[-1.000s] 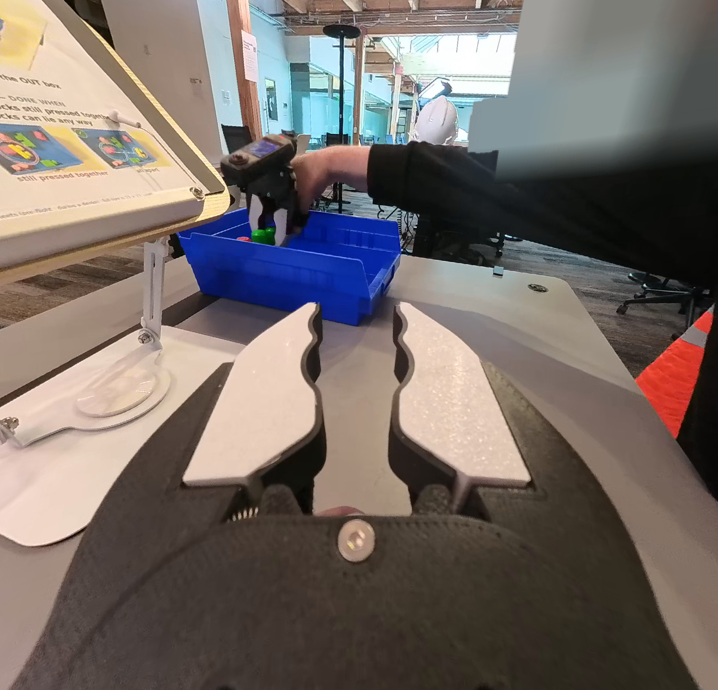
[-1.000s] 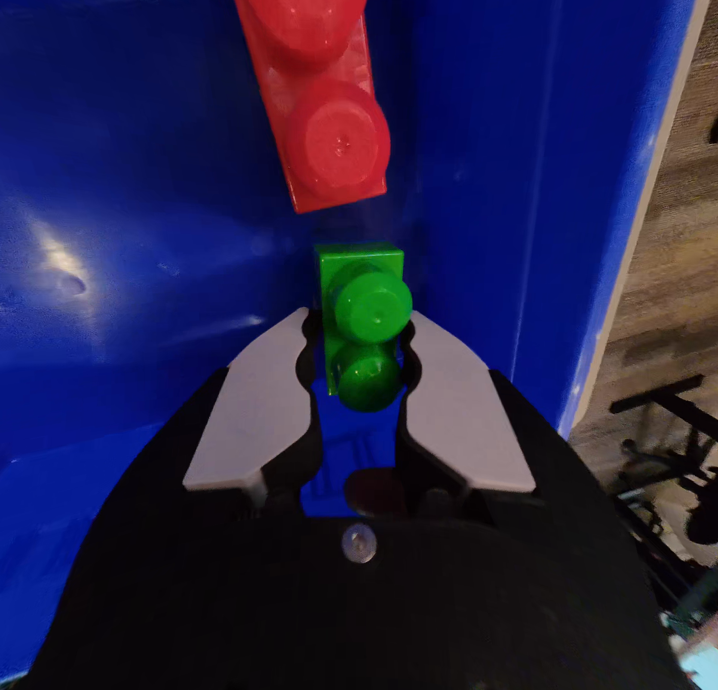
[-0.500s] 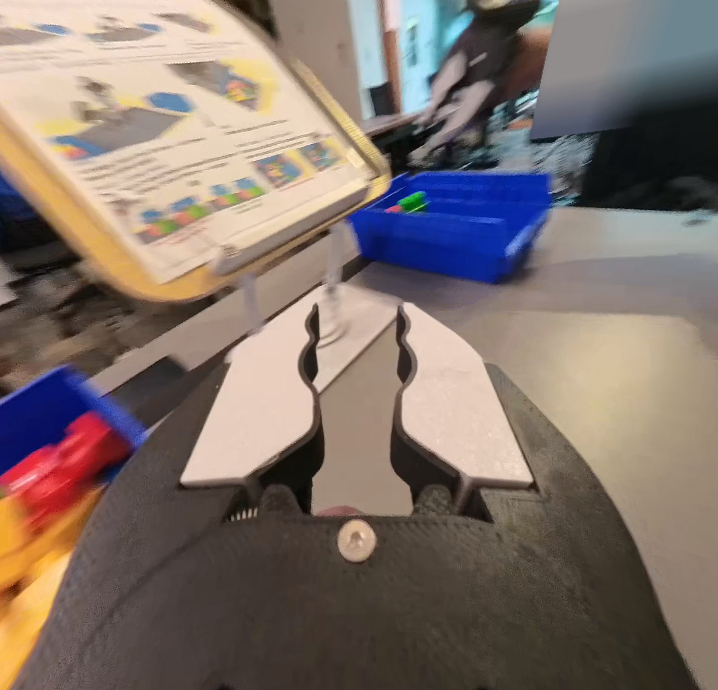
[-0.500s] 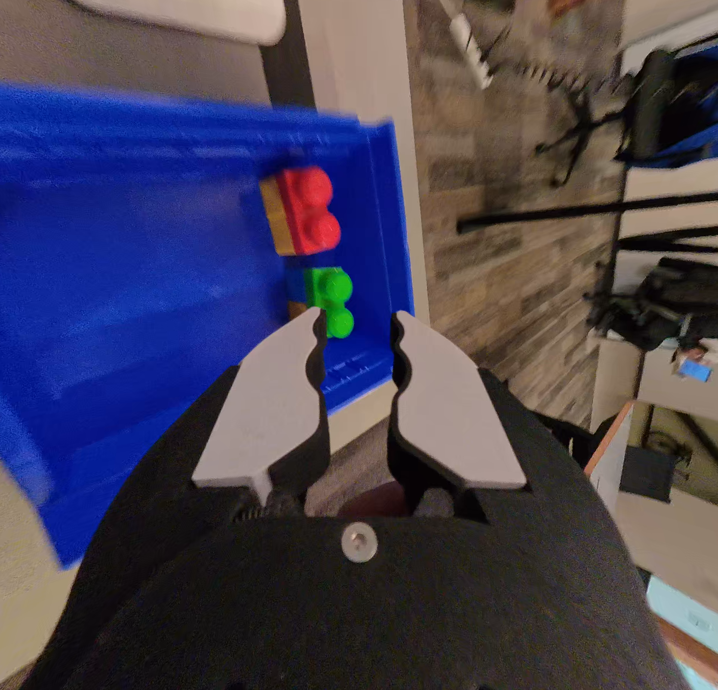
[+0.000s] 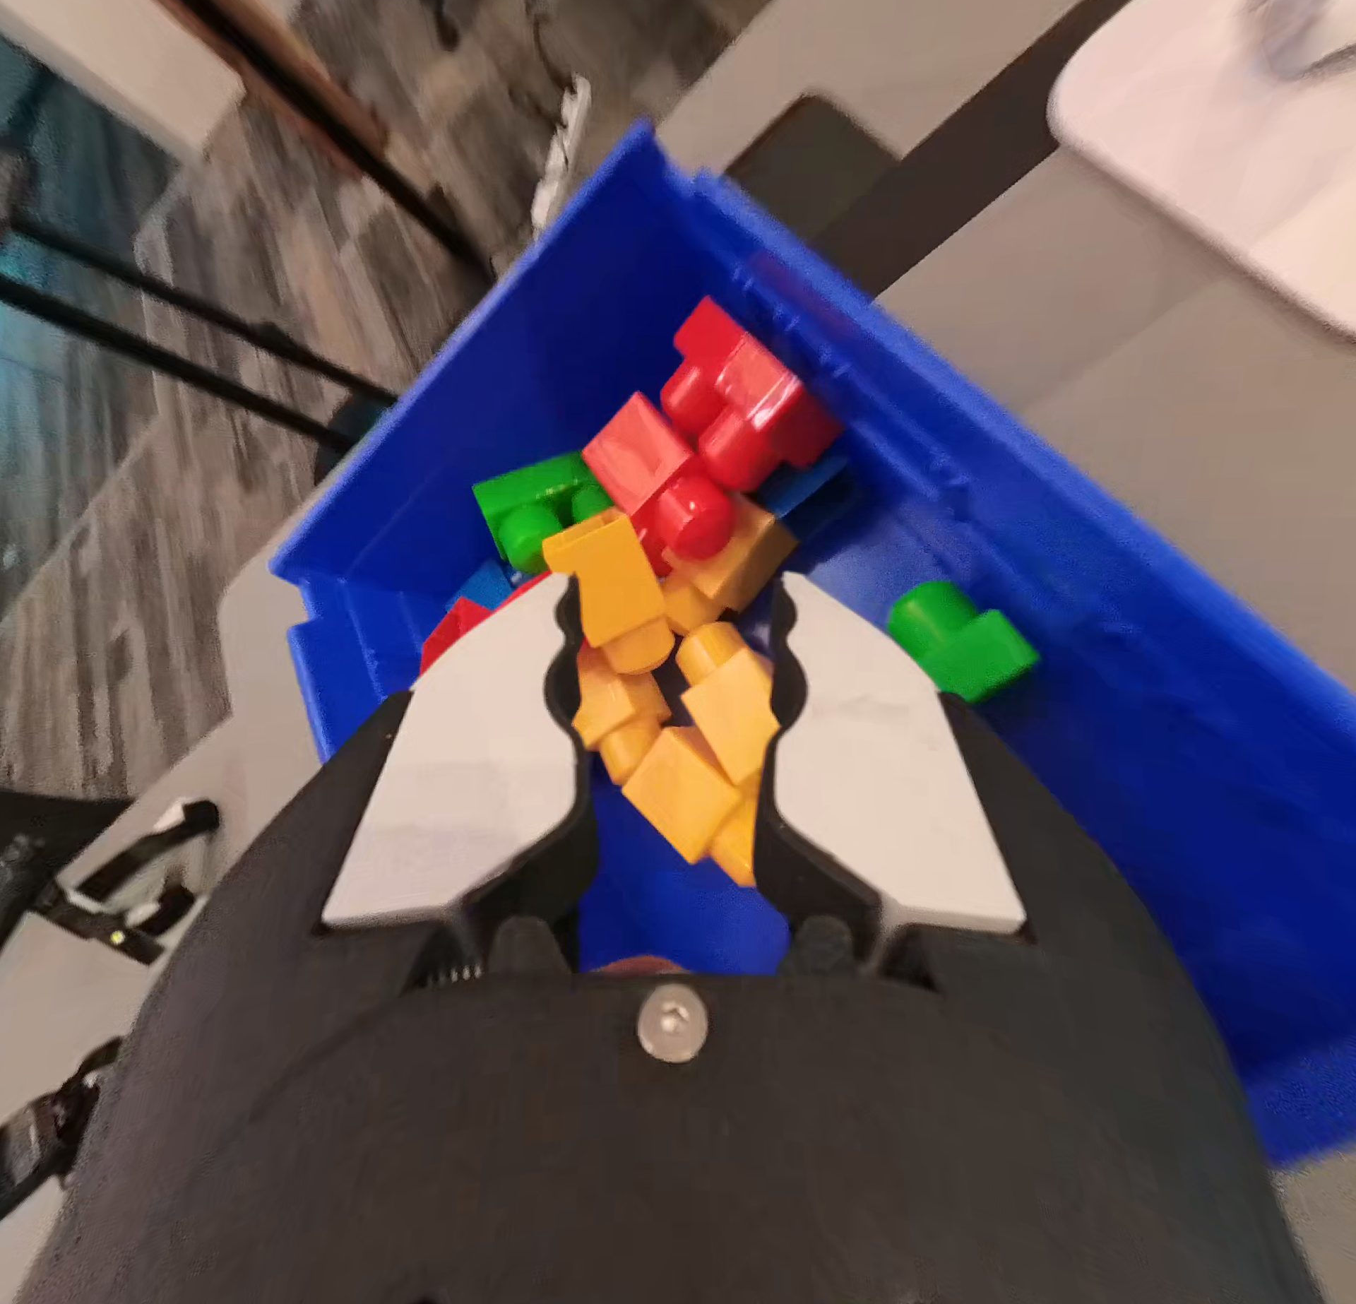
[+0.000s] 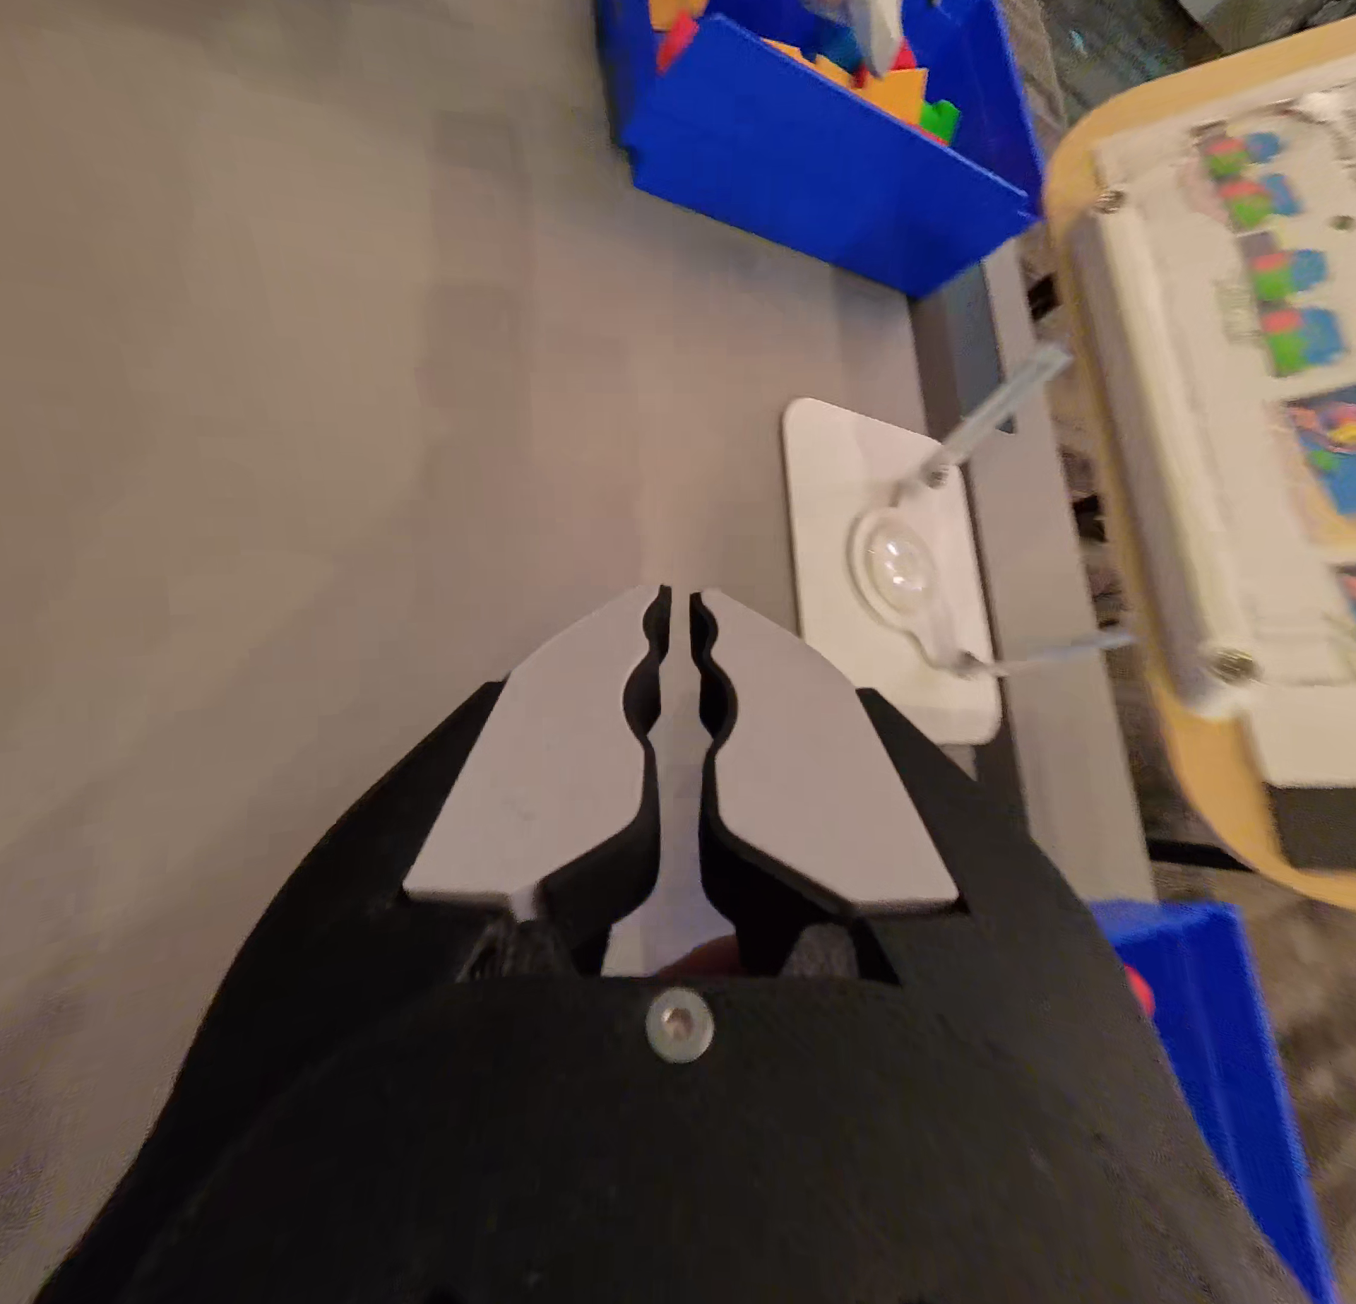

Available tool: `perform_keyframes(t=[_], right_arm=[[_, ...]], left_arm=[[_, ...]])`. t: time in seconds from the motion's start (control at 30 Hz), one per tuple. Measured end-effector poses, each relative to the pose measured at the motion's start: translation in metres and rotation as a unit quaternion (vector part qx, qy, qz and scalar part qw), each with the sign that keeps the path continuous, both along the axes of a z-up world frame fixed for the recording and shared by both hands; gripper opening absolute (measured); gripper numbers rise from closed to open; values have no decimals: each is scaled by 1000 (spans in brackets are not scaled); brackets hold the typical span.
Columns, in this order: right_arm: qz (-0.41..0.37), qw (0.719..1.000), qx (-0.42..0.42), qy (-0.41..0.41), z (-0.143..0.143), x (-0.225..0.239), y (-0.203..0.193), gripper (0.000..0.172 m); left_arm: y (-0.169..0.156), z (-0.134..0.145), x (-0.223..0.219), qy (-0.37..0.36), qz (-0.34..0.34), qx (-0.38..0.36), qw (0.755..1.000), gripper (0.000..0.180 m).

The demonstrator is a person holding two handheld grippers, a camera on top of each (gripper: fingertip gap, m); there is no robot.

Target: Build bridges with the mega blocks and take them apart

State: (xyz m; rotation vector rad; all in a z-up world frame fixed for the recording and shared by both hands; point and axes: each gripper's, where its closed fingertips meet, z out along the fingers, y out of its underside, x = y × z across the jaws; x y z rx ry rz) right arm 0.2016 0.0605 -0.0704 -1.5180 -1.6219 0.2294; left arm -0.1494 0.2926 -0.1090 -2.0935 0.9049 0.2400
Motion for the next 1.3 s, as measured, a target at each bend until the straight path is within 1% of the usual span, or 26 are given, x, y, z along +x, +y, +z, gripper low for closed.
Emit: perform_keyframes(t=[0.03,0.1,0.17,0.23,0.3,0.33,0.43,0.5,0.6,0.67,0.7,0.8,0.87,0.9,0.93,1.0,1.03,1.1,1.13,1.2,1.27,1.3], right_arm=[[7,1000,-10,2,-10,-7,-4,5],[16,999,-30,3,-29,-17,-11,5],[27,998,-47,19,-41,-24,-17,2],[29,998,-54,28,-51,-26,-18,1],[32,997,-70,32,-62,-27,-18,0],[30,996,-74,33,-66,-27,-17,0],[28,996,-74,36,-77,-27,-14,0],[25,997,-58,36,-82,-26,-12,0],[23,999,-36,31,-87,-24,-9,0],[16,999,-18,28,-90,-22,-5,0],[12,1000,-9,27,-91,-22,-3,0],[14,1000,1,27,-95,-23,-2,0],[18,1000,0,26,-98,-24,-3,0],[20,999,-2,27,-100,-25,-4,0],[21,999,-4,26,-101,-26,-5,0],[23,1000,-5,21,-106,-25,-6,0],[23,1000,-3,16,-109,-25,-6,0],[25,1000,-2,2,-115,-22,-6,0],[24,1000,0,-3,-118,-20,-4,0],[20,1000,-2,-8,-121,-18,-2,0],[18,1000,-5,-3,-120,-17,-2,0],[19,1000,-6,-3,-120,-17,-3,0]], left_arm=[[9,-10,-5,4,15,-21,1000,55],[23,-26,-15,11,35,-45,998,56],[33,-39,-23,26,50,-63,996,61],[41,-45,-25,31,54,-68,996,56],[45,-51,-29,40,63,-77,994,44],[48,-52,-29,46,62,-72,994,39],[51,-52,-29,59,64,-66,994,38],[49,-48,-30,61,64,-55,995,37],[39,-28,-30,42,62,-33,997,37],[19,0,-20,18,46,-12,999,37],[3,15,-8,-4,26,-5,1000,37],[-62,57,43,-50,-70,9,996,37],[-114,69,86,-87,-153,-11,984,37],[-138,68,103,-78,-182,-23,980,37],[-160,62,117,-63,-210,-36,975,37],[-199,45,148,-61,-263,-72,960,37],[-216,30,160,-54,-286,-101,951,37],[-238,-2,177,-45,-315,-154,935,37],[-248,-19,184,-47,-332,-189,923,37],[-253,-46,188,-33,-335,-220,916,37],[-260,-66,189,-27,-342,-257,903,37],[-257,-72,187,-20,-337,-255,906,37]])
